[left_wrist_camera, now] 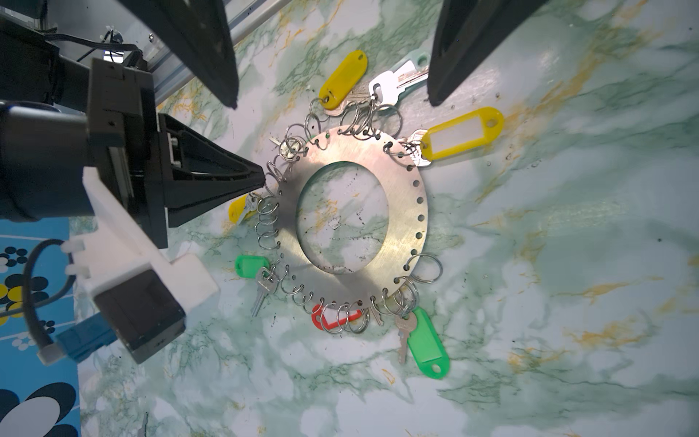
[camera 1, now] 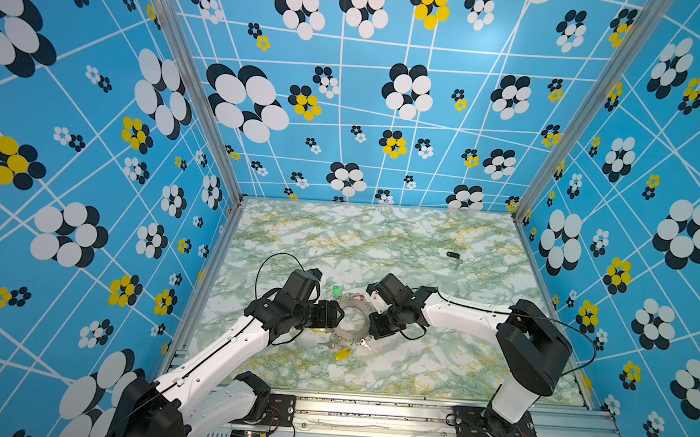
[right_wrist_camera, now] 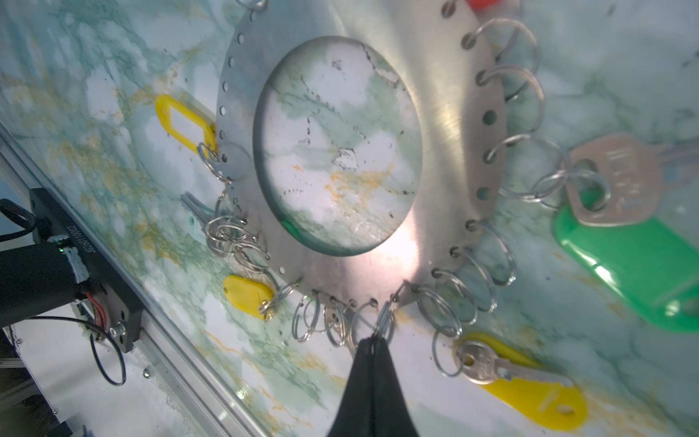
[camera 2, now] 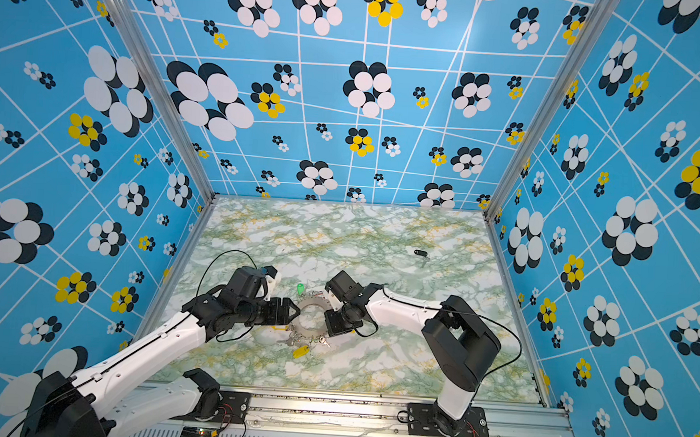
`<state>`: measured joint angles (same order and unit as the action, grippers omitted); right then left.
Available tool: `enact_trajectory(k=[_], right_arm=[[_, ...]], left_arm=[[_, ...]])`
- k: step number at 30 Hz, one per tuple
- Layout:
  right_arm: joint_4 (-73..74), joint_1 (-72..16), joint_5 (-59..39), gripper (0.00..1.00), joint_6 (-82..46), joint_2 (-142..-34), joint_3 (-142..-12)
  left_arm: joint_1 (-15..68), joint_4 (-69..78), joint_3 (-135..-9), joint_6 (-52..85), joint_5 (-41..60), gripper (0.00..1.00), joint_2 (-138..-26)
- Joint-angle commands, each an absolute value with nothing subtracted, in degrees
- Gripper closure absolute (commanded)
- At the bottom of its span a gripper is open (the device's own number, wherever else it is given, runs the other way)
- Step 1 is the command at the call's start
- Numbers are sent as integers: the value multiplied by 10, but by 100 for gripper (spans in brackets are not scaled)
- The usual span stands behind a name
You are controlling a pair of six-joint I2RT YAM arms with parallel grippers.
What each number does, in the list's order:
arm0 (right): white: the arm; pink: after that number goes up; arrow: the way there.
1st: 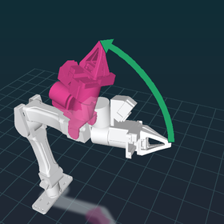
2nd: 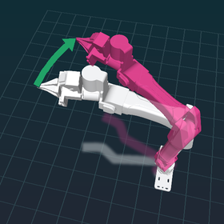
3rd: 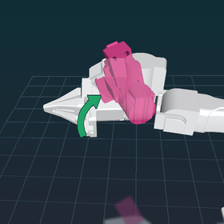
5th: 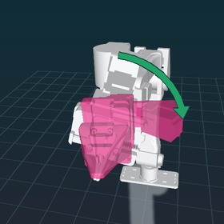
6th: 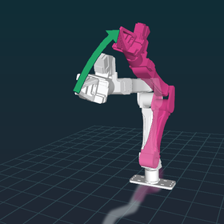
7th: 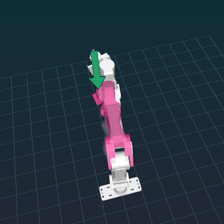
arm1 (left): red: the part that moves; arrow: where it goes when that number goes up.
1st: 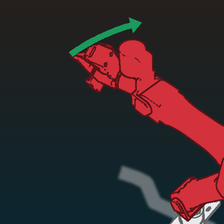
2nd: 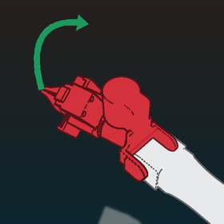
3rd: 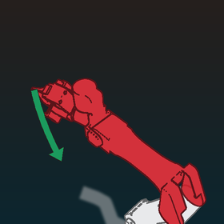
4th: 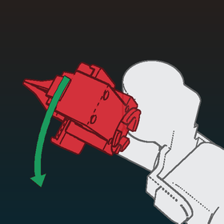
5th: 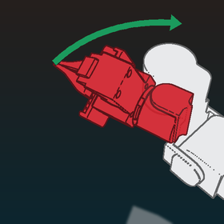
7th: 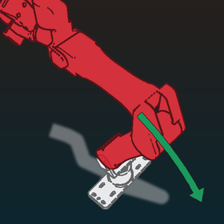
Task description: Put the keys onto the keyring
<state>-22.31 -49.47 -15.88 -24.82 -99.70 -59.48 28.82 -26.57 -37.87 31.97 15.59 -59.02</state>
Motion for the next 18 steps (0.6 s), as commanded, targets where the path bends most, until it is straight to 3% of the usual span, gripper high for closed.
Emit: enact_trajectory(k=[1,9,18], right_arm=[[-246,-498,-130,90,-246,-990,-593],[-235,-498,-132,79,-245,-998,-598],[-232,-498,-135,79,-246,-1011,-602]], left_arm=[[284,-265,-371,319,154,20,-586],[284,-271,-371,318,151,20,-581],[284,-272,-366,321,149,20,-574]])
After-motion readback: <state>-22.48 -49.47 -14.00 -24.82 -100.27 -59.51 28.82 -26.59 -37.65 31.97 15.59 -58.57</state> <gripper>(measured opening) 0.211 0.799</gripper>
